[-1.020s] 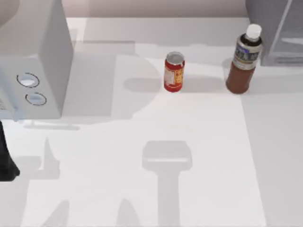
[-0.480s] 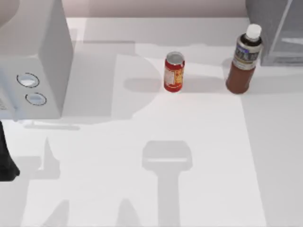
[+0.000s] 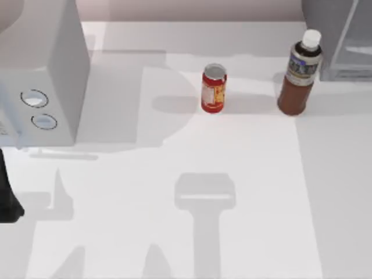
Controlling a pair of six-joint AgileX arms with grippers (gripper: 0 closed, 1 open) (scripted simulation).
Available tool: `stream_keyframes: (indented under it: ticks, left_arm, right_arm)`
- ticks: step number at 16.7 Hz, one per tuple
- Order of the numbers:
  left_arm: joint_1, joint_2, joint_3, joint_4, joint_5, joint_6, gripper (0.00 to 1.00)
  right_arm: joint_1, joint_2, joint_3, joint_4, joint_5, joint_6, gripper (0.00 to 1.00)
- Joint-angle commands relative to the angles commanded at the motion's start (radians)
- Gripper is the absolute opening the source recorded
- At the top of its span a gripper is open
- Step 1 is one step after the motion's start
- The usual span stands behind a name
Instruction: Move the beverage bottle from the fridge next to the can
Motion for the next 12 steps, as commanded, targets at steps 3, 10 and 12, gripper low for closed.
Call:
stream_keyframes:
  ticks: [3, 10, 12]
  left_arm:
    - [0.0, 0.0, 0.0, 0.0, 0.0, 0.0, 1.0]
    - [0.0, 0.0, 0.0, 0.0, 0.0, 0.0, 1.0]
    - [0.0, 0.0, 0.0, 0.0, 0.0, 0.0, 1.0]
  right_arm:
    - [0.155, 0.001, -0.005, 0.214, 0.035, 0.26, 1.0]
    - [0.382, -0.004, -0.013, 0.52, 0.085, 0.594, 1.0]
    - [0.386, -0.004, -0.013, 0.526, 0.086, 0.6, 1.0]
